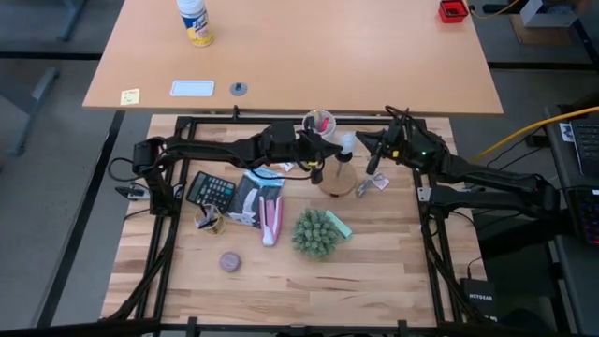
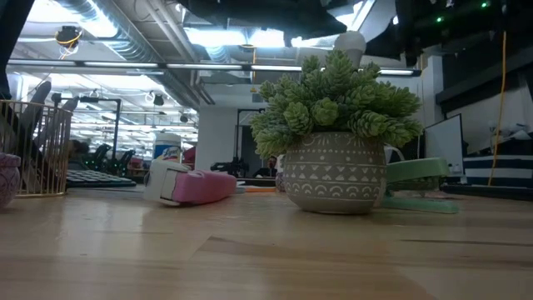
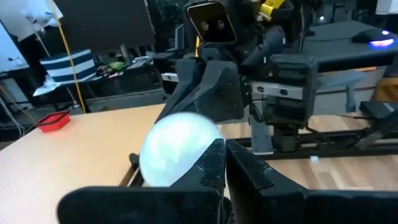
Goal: Screw lightbulb
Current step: Remove the lightbulb from the lamp
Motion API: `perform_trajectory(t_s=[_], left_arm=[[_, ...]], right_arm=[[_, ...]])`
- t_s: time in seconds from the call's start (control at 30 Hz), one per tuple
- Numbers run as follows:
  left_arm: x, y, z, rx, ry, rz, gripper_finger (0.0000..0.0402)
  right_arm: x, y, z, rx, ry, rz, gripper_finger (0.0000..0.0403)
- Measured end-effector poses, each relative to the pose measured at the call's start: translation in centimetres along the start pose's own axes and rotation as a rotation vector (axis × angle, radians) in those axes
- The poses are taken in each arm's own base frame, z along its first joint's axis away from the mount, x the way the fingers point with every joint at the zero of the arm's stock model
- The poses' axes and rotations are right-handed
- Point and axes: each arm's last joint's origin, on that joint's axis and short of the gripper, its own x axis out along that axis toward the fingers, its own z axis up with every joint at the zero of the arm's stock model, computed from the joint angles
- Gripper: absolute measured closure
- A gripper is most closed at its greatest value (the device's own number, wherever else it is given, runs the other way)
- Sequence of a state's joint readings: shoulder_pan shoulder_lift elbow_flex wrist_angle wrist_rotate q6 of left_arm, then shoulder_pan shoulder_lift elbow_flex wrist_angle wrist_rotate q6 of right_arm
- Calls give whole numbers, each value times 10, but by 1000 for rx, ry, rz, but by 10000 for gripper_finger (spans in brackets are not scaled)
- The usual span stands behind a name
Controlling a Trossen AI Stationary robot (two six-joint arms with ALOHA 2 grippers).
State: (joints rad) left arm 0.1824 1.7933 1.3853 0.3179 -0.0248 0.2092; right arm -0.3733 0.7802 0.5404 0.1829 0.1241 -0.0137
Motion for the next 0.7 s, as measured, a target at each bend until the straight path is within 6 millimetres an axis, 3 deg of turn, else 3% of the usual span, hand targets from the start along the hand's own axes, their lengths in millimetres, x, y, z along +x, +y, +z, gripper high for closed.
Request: perform_trajectory(t_s=[0.3,0.43,0.7], left_arm=[[-2,-1,5,7,-22,15,396],[-2,4,7,11,-36,121,396],[-3,32,0,-26,-2,237,396]], right_arm=[[-25,-3,17,-26,-117,17,386],[-38,-2,21,19,-144,96,386],[-32,1,13,70,-63,164,386]])
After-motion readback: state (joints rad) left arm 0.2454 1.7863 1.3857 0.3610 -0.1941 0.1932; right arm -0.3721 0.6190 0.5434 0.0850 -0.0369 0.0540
